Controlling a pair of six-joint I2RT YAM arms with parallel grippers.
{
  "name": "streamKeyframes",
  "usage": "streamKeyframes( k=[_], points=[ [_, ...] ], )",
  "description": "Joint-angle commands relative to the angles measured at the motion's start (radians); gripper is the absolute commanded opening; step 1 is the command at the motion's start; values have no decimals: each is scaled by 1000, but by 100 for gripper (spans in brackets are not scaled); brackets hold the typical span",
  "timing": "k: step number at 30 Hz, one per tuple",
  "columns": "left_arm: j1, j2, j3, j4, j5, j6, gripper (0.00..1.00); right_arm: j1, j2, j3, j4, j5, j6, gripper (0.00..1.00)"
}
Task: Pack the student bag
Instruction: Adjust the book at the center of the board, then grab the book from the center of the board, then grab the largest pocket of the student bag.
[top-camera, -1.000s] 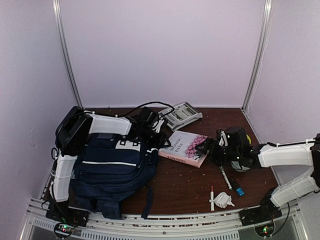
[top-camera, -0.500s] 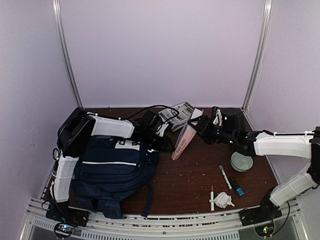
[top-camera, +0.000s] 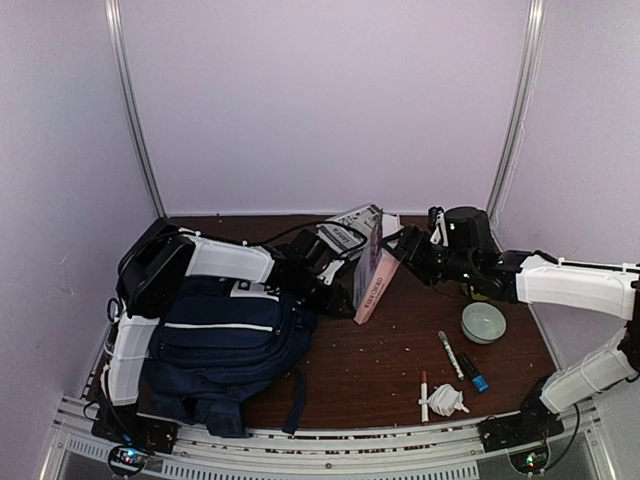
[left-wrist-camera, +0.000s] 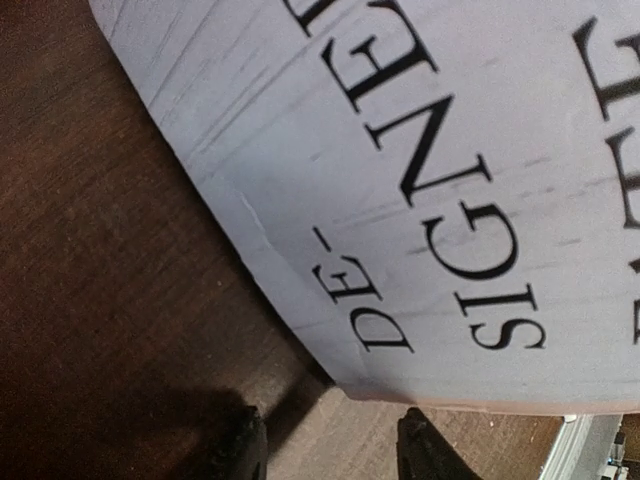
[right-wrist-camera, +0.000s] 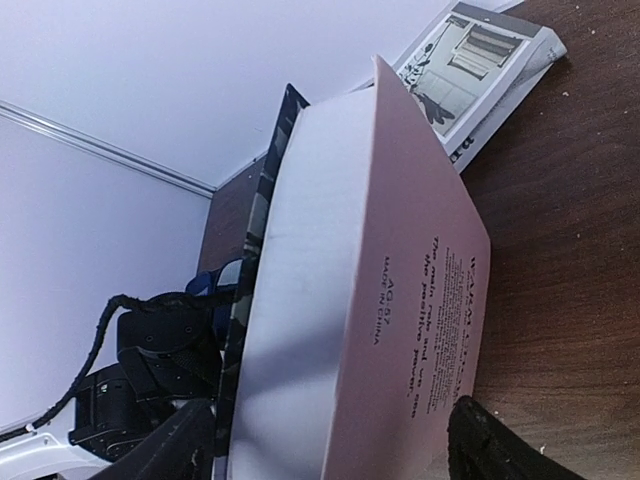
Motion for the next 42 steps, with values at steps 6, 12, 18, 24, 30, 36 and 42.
streamKeyframes(
  k=[6,12,18,24,30,36,42],
  points=[
    [5,9,91,-76,-41,65,56,-39,108,210,-340,-60,-254,81],
    [6,4,99,-86,-45,76,57,-56,160,251,-346,-137,-256,78],
    [9,-230,45,-176,-77,251,57,-83,125,226,-383,-82,-271,39],
    [-7,-552,42,-576,-232,382,58,-101,51,236,-462,-31,-360,30],
    [-99,-759,-121,-911,-347,326,60,-130,-3,221,-457,-105,-406,28],
    [-210,-802,-230,-1098,-477,287,98,-140,-16,206,-431,-138,-422,29],
    [-210,-715,-283,-1131,-532,305,98,-140,-1,203,-419,-187,-426,29]
  ],
)
